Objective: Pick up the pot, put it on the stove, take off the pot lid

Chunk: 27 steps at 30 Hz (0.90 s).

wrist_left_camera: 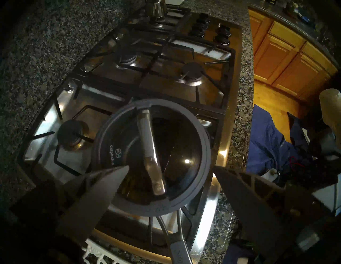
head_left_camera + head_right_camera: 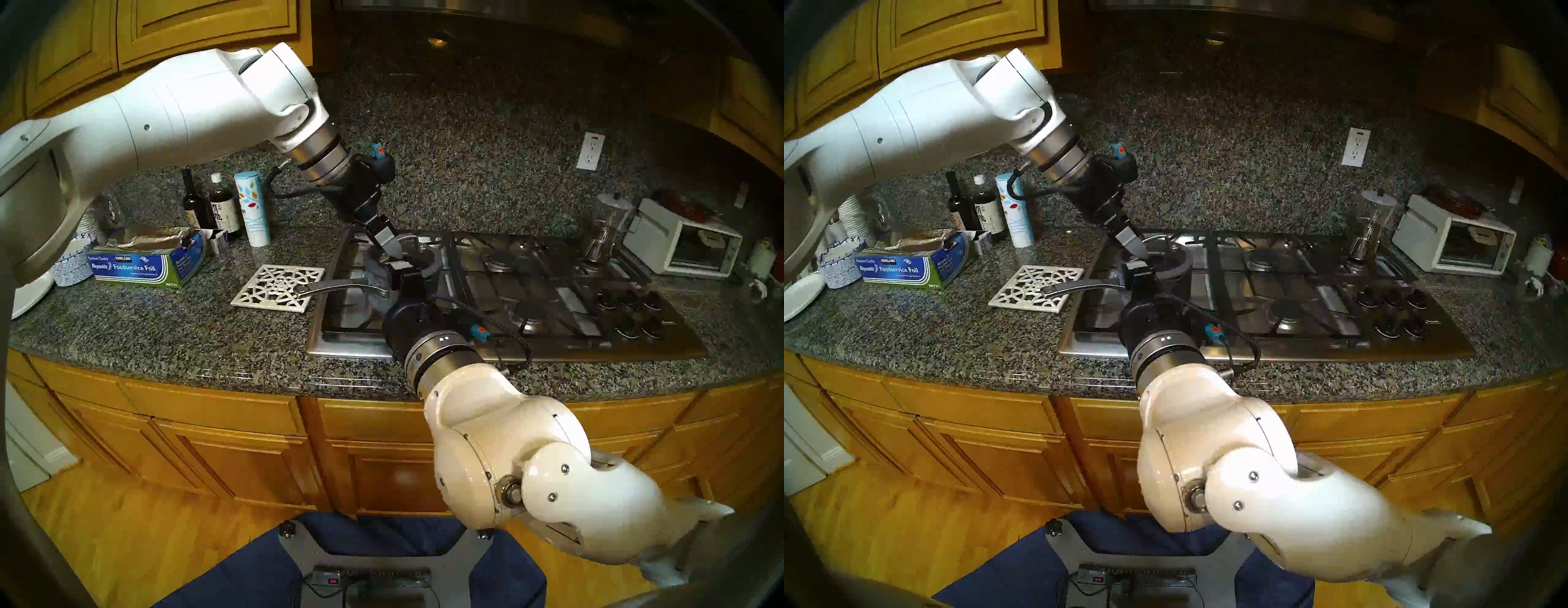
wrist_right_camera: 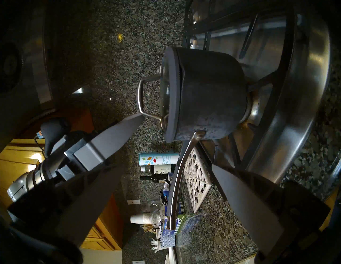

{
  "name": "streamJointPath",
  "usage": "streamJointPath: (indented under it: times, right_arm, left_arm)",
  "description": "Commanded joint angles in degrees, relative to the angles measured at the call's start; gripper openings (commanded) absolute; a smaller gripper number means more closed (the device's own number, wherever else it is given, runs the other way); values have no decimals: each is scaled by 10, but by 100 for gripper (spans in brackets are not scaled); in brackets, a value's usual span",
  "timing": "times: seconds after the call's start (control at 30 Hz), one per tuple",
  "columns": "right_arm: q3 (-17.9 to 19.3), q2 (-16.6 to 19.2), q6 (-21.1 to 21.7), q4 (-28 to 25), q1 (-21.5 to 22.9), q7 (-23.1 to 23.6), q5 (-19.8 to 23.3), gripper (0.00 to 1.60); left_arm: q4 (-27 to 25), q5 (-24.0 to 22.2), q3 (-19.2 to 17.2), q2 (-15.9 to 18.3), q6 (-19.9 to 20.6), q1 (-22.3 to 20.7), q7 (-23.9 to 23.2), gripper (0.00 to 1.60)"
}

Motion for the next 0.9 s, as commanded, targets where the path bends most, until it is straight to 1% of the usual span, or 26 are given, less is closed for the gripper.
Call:
streamJointPath:
  times: [0.0,0.13,0.17,0.27,0.3,0.4,0.7,0.73,0.77,0.87]
  right_arm:
    - [7,-2,0,-15,10,8,-7,160]
    - [7,-2,0,-15,10,9,-7,160]
    - [7,-2,0,-15,10,9,-7,160]
    - [7,-2,0,-15,10,9,-8,160]
    - [7,-2,0,-15,10,9,-7,160]
    - [7,-2,0,-15,10,9,-8,160]
    - [7,-2,0,-15,10,9,-8,160]
    - [7,-2,0,-15,10,9,-8,160]
    - [7,-2,0,-15,10,9,-8,160]
    - [7,-2,0,-15,10,9,-8,160]
  left_arm:
    - [35,-2,-2,-36,-20,-28,-61,160]
    - [56,3,6,-50,-31,-26,-77,160]
    - [59,1,7,-53,-33,-25,-71,160]
    - [79,5,14,-65,-42,-24,-89,160]
    - [81,2,15,-67,-44,-23,-81,160]
    - [103,6,21,-80,-52,-22,-98,160]
    - [162,8,40,-116,-74,-13,-116,160]
    - [172,12,43,-121,-78,-12,-127,160]
    - [176,9,44,-124,-80,-9,-120,160]
    - [198,12,51,-137,-88,-5,-130,160]
